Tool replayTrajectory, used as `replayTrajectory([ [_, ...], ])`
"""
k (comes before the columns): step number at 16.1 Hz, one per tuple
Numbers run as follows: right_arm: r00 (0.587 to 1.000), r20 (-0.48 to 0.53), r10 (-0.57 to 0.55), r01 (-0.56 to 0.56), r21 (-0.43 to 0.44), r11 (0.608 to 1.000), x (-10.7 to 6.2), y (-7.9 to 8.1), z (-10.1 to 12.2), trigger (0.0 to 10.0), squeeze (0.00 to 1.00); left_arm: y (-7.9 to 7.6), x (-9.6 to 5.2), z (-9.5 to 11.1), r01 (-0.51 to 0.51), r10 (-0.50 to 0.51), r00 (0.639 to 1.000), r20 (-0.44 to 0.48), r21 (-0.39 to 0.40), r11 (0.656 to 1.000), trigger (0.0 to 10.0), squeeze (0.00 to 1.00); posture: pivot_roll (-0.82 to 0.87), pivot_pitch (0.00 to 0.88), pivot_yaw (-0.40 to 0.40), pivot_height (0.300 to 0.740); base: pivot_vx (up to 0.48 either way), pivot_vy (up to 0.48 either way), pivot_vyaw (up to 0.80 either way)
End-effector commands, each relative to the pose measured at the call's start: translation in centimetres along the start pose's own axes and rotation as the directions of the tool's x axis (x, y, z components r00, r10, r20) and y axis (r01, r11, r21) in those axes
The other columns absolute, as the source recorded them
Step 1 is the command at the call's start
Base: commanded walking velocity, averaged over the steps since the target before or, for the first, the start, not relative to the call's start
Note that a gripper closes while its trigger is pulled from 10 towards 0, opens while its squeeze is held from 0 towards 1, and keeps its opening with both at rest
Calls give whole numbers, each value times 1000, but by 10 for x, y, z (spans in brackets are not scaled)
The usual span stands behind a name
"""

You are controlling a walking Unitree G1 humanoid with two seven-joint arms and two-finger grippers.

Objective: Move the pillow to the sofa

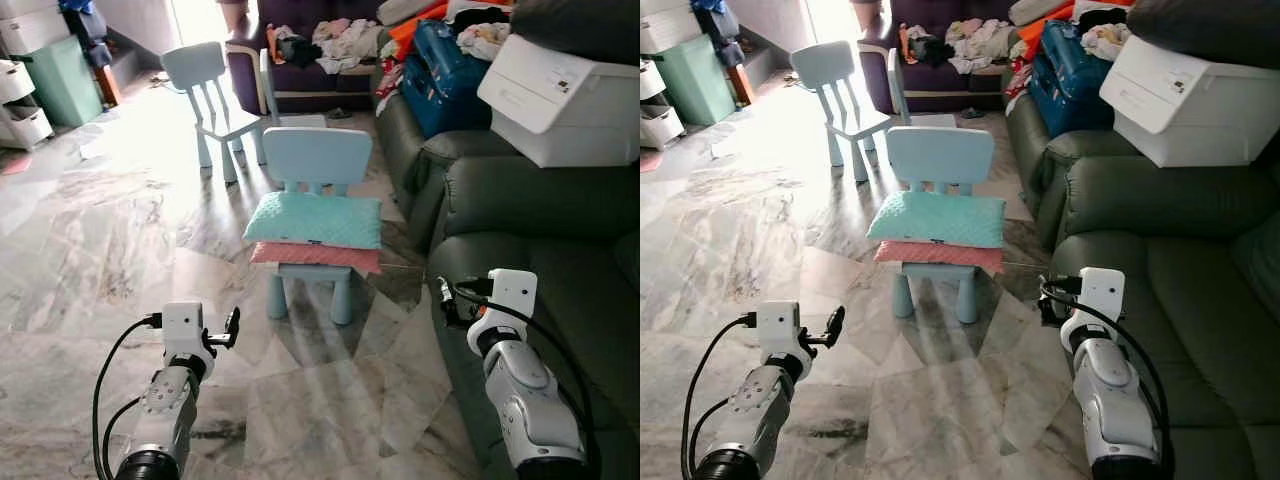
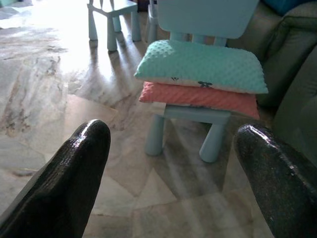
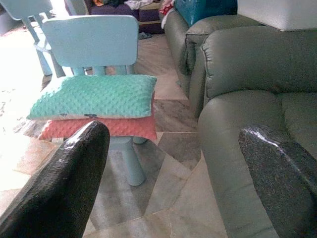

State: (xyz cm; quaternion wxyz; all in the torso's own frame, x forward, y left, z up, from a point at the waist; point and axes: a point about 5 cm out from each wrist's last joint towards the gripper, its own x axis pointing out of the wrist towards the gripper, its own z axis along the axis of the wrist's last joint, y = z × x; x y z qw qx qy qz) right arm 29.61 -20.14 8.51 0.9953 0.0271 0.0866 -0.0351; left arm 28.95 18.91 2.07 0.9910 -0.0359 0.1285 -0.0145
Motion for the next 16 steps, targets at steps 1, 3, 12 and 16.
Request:
replayTrajectory([
  [1, 1000, 4, -5, 5, 16, 1000, -2, 1, -1, 10000, 0, 2, 3, 5, 6, -6, 1000, 6, 22, 1000, 10000, 0, -131, 0, 18, 740, 0, 0, 0],
  [3, 1000, 2, -6, 6, 28, 1000, 0, 4, -2, 10000, 0, 9, 4, 9, -8, 7, 1000, 16, 31, 1000, 10000, 0, -124, 0, 20, 740, 0, 0, 0],
  [12, 1000, 22, -11, 10, 42, 999, 6, 8, 3, 10000, 0, 11, 6, 11, -9, 8, 1000, 17, 37, 999, 10000, 0, -110, 0, 27, 740, 0, 0, 0],
  [16, 999, 39, 6, -7, 43, 999, 18, 16, 12, 10000, 0, 23, 1, 9, -51, 50, 999, 22, 33, 998, 10000, 0, -82, 0, 6, 740, 0, 0, 0],
])
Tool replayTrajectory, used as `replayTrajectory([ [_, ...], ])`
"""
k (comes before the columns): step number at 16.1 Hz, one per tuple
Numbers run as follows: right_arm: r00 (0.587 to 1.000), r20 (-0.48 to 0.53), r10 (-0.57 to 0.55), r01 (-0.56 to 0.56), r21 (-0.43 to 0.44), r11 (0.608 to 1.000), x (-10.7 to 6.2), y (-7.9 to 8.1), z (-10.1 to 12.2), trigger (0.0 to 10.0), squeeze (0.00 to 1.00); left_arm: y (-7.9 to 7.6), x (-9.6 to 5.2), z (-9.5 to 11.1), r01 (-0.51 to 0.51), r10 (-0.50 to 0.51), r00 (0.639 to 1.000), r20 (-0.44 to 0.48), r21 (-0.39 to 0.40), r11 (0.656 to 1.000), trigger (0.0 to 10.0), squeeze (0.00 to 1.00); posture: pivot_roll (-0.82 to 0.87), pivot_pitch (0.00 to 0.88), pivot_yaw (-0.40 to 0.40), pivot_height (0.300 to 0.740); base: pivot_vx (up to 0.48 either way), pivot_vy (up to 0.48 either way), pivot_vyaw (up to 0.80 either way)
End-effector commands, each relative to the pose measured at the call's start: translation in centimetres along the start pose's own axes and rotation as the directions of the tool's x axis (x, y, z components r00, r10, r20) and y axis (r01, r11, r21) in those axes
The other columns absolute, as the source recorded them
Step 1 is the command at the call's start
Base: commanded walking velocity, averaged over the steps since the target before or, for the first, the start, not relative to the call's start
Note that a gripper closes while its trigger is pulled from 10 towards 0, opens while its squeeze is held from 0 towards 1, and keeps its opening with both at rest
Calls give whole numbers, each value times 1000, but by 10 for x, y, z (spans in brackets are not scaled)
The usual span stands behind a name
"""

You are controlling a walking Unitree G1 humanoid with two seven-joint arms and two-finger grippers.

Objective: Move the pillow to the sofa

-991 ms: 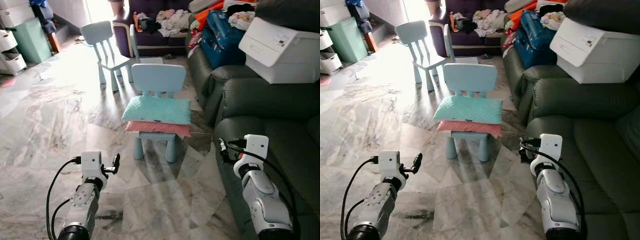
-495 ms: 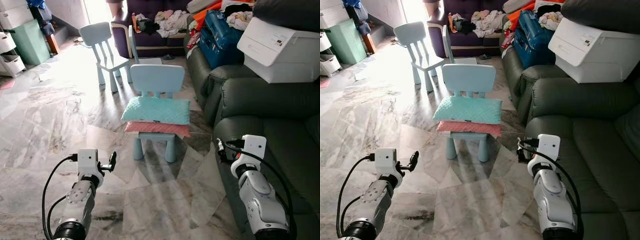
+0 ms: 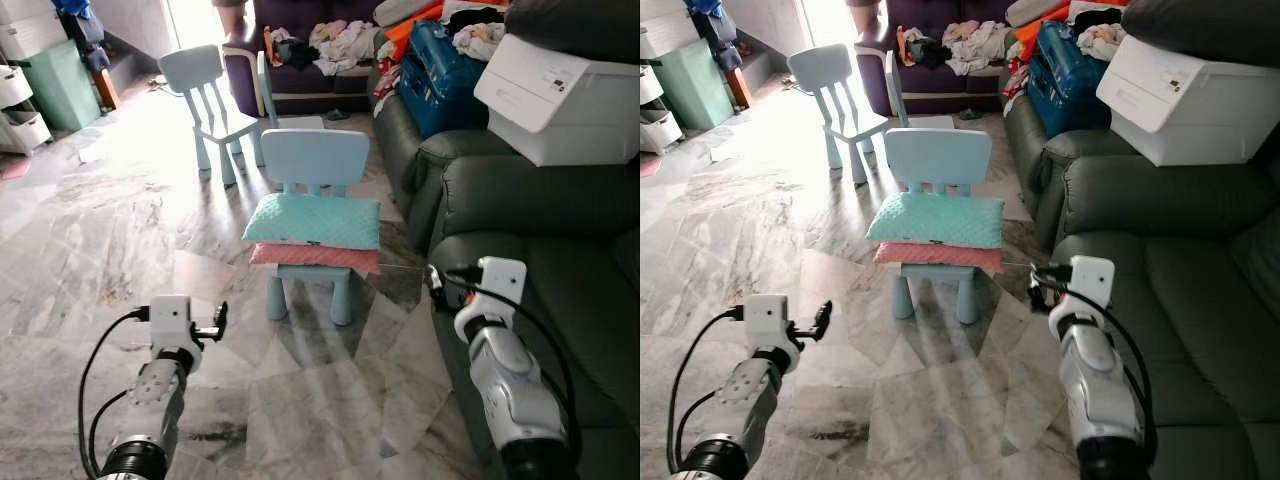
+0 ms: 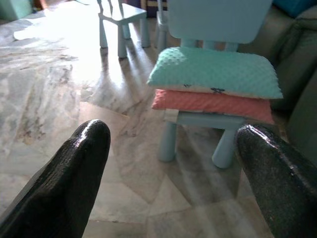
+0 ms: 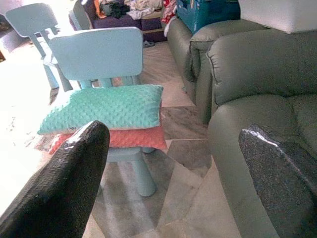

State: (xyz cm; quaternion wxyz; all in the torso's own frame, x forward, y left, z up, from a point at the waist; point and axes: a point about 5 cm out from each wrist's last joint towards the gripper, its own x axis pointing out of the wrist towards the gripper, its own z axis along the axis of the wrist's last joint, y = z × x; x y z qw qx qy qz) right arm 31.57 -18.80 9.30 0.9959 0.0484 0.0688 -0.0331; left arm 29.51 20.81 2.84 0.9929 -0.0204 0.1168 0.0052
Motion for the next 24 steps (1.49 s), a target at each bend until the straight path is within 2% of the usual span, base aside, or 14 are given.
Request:
replayTrajectory([
  [1, 1000, 9, -4, 4, -1, 1000, 4, 0, 3, 10000, 0, 3, -2, -2, -7, 7, 1000, -3, 8, 1000, 10000, 0, -75, 0, 4, 740, 0, 0, 0],
  [5, 1000, 19, -14, 14, -8, 1000, 9, -5, 6, 10000, 0, -2, 0, 0, 5, -5, 1000, 6, 10, 1000, 10000, 0, -84, 0, 9, 740, 0, 0, 0],
  [10, 997, 10, -77, 77, -18, 997, 6, -14, 0, 10000, 0, -8, 7, 6, 26, -26, 1000, 13, 4, 1000, 10000, 0, -92, 0, 6, 740, 0, 0, 0],
  [16, 987, -29, -156, 155, -45, 987, 2, -24, -7, 10000, 0, -9, 5, 3, 32, -32, 999, 9, -3, 999, 10000, 0, -86, 0, 6, 740, 0, 0, 0],
  [20, 992, -37, -120, 118, -51, 992, 0, -16, -12, 10000, 0, -10, 0, 4, 48, -47, 998, 31, -33, 998, 10000, 0, -68, 0, 5, 740, 0, 0, 0],
  [21, 995, -39, -95, 97, 25, 995, -3, -9, -12, 10000, 0, -11, -3, 3, 69, -67, 997, 39, -52, 996, 10000, 0, -46, 0, 2, 740, 0, 0, 0],
  [23, 995, -64, -74, 78, 59, 995, -5, -6, -16, 10000, 0, -12, -6, 2, 73, -70, 997, 45, -67, 995, 10000, 0, -52, 0, 8, 740, 0, 0, 0],
  [24, 993, -73, -93, 99, 74, 992, -5, -5, -16, 10000, 0, -11, -9, -1, 79, -77, 996, 36, -42, 996, 10000, 0, -57, 0, 6, 740, 0, 0, 0],
])
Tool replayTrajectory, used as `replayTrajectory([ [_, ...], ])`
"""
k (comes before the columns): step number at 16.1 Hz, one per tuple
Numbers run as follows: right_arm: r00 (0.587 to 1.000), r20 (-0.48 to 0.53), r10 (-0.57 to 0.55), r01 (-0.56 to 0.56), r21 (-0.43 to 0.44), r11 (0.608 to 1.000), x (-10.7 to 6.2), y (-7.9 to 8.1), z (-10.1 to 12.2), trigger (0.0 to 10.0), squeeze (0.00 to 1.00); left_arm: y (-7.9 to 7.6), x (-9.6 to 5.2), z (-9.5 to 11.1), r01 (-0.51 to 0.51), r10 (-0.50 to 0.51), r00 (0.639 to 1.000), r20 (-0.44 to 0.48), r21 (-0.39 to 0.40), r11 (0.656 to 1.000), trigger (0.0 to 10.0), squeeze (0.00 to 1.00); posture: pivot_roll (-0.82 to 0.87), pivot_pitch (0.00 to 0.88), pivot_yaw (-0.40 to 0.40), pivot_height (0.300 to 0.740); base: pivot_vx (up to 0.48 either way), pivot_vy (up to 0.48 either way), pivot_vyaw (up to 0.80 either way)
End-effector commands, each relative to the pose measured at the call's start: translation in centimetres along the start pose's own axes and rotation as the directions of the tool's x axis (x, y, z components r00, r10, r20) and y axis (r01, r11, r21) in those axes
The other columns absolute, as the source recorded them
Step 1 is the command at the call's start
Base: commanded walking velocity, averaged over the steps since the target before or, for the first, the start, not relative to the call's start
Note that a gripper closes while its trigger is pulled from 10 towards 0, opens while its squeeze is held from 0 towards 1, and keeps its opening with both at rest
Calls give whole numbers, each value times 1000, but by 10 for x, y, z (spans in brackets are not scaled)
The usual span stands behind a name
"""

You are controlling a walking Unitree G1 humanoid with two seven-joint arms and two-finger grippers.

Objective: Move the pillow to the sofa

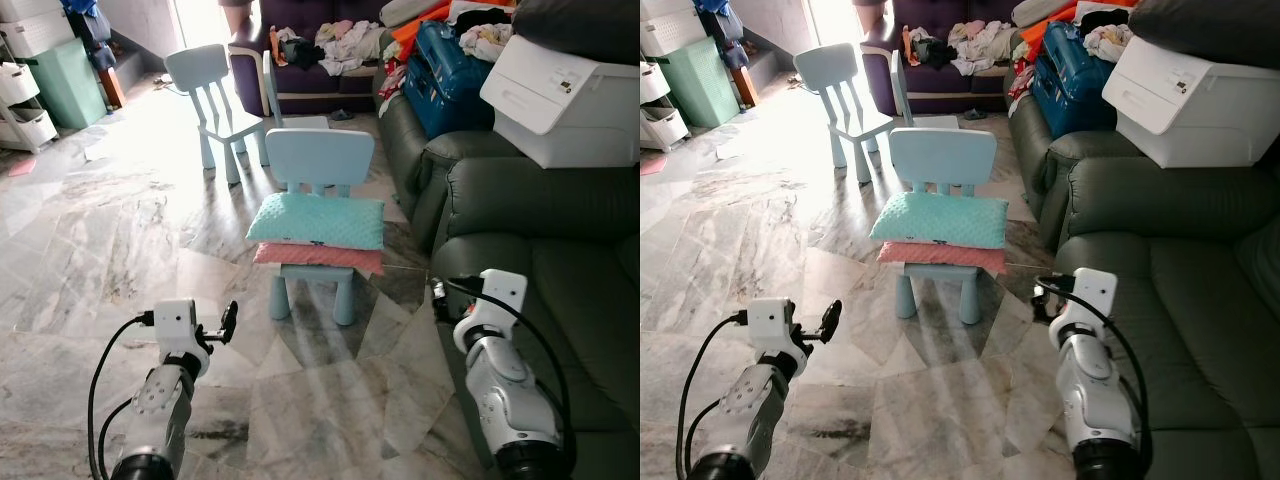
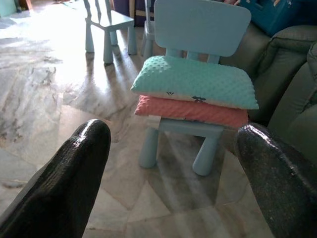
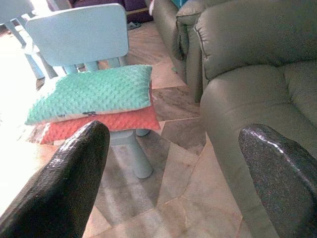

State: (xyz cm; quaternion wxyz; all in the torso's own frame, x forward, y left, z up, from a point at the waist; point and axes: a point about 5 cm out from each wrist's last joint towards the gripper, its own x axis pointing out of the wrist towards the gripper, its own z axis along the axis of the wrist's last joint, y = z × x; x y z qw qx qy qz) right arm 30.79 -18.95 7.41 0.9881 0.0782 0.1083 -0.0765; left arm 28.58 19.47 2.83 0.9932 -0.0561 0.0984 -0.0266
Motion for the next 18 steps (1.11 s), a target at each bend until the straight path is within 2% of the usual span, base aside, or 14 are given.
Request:
replayTrajectory([
  [1, 1000, 9, -21, 21, 18, 1000, -2, -1, 4, 10000, 0, 2, -2, 1, 10, -10, 1000, -8, 29, 1000, 10000, 0, -55, 0, 6, 740, 0, 0, 0],
  [5, 1000, 28, -13, 14, -26, 1000, -8, 8, 4, 10000, 0, 6, -9, 7, -8, 7, 1000, 8, 26, 1000, 10000, 0, -33, 18, 17, 740, 0, 0, 0],
  [8, 1000, 29, 2, -2, -11, 1000, -11, 13, 7, 10000, 0, 6, -11, 9, 0, 0, 1000, 6, 27, 1000, 10000, 0, -37, 30, 19, 740, 0, 0, 0],
  [9, 999, 30, 32, -30, -53, 998, -13, 13, 7, 10000, 0, 6, -12, 10, 2, -2, 1000, 3, 28, 1000, 10000, 0, -38, 36, 22, 740, 0, 0, 0],
  [10, 997, 14, 80, -79, -49, 996, -17, 12, 4, 10000, 0, 1, -13, 11, 17, -17, 1000, 0, 27, 999, 10000, 0, -38, 42, 29, 740, 0, 0, 0],
  [14, 999, -2, 39, -39, -73, 997, -19, 9, 2, 10000, 0, -2, -15, 14, 35, -35, 999, -10, 22, 999, 10000, 0, -44, 40, 33, 740, 0, 0, 0],
  [15, 999, -26, 41, -43, -85, 996, -20, 9, 1, 10000, 0, -3, -14, 16, 35, -35, 999, -9, 13, 999, 10000, 0, -46, 42, 32, 740, 0, 0, 0],
  [18, 999, -16, 51, -53, -104, 993, -21, 9, 2, 10000, 0, -4, -13, 19, 23, -23, 1000, -5, 12, 1000, 10000, 0, -49, 44, 28, 740, 0, 0, 0],
])
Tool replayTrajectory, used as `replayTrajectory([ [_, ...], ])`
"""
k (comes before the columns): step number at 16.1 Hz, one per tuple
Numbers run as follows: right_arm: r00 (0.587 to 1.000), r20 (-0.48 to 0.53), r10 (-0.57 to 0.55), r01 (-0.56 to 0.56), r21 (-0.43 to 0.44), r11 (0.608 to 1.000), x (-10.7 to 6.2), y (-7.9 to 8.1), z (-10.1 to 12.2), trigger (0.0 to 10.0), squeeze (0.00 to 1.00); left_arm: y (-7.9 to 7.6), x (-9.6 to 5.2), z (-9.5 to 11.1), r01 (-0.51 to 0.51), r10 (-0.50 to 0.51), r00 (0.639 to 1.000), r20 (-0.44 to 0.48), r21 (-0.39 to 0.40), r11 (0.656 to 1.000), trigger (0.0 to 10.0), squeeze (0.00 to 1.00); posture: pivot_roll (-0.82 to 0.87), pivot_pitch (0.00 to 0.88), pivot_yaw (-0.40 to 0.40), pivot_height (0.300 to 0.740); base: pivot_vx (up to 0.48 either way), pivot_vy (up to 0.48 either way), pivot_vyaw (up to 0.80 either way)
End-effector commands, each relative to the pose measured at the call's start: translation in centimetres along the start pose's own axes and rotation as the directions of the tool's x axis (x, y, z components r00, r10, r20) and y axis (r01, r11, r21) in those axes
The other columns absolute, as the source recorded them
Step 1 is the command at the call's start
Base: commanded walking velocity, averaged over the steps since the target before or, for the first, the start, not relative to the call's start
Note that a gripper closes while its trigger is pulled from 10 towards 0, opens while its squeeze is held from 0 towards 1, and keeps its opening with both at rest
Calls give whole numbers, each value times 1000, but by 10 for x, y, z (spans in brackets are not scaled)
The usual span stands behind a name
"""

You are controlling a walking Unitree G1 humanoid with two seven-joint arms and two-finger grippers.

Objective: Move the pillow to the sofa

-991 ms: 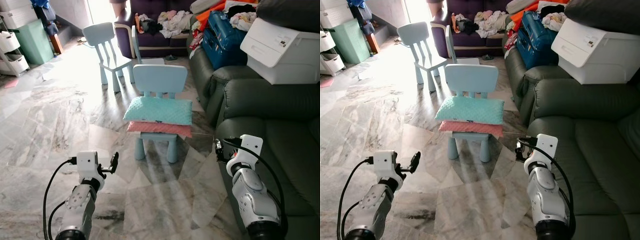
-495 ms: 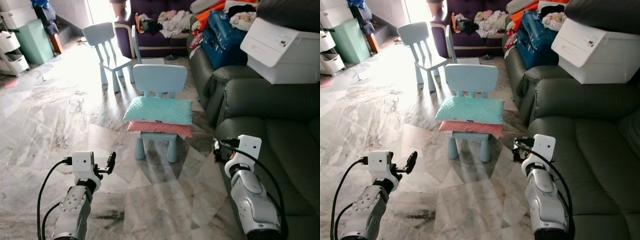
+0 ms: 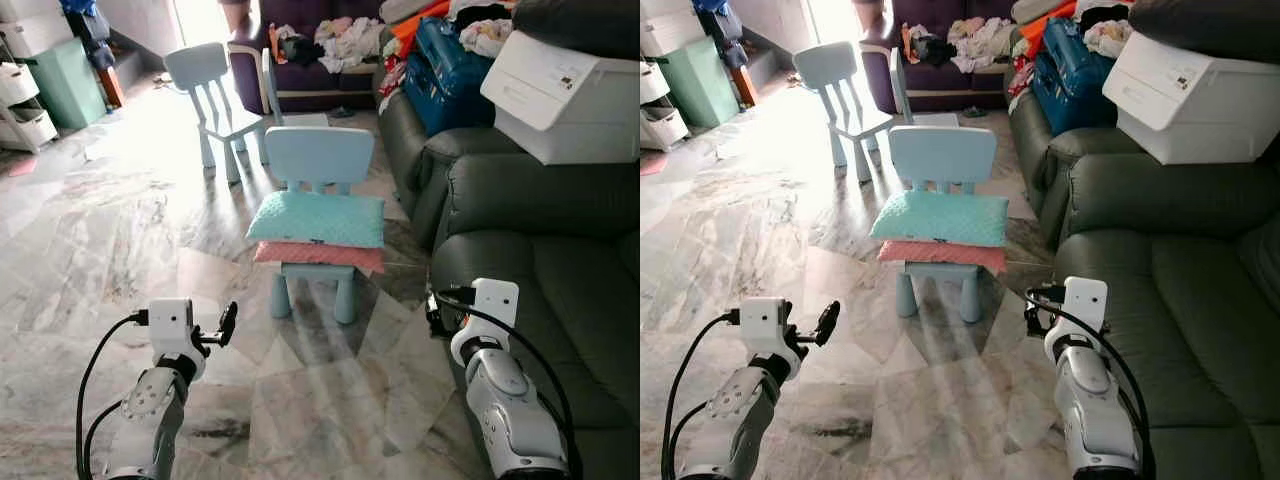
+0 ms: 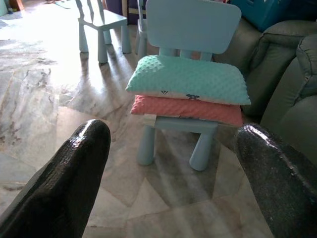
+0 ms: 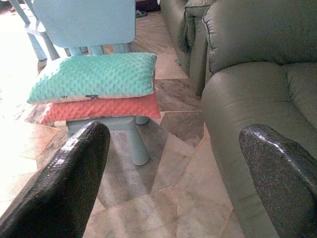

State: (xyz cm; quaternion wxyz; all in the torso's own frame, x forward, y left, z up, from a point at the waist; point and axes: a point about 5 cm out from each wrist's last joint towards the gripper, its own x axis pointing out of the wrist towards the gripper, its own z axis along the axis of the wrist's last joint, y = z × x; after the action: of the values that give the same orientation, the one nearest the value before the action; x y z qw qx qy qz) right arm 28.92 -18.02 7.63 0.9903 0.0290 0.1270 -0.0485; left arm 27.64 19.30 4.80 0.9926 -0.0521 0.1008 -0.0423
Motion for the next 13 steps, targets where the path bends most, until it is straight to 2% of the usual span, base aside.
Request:
replayTrajectory([
  [1, 999, 29, 18, -17, -32, 999, -2, 3, 6, 10000, 0, 1, -1, 2, -11, 11, 1000, 0, 10, 1000, 10000, 0, -49, 44, 24, 740, 0, 0, 0],
  [4, 996, 58, 71, -66, -78, 995, -3, 9, 10, 10000, 0, 1, -4, 0, 3, -3, 1000, -2, -15, 1000, 10000, 0, -48, 45, 15, 740, 0, 0, 0],
  [13, 994, 54, 97, -91, -99, 991, -5, 12, 9, 10000, 0, 2, -7, -1, 5, -5, 1000, -13, -20, 1000, 10000, 0, -54, 49, 18, 740, 339, 0, 0],
])
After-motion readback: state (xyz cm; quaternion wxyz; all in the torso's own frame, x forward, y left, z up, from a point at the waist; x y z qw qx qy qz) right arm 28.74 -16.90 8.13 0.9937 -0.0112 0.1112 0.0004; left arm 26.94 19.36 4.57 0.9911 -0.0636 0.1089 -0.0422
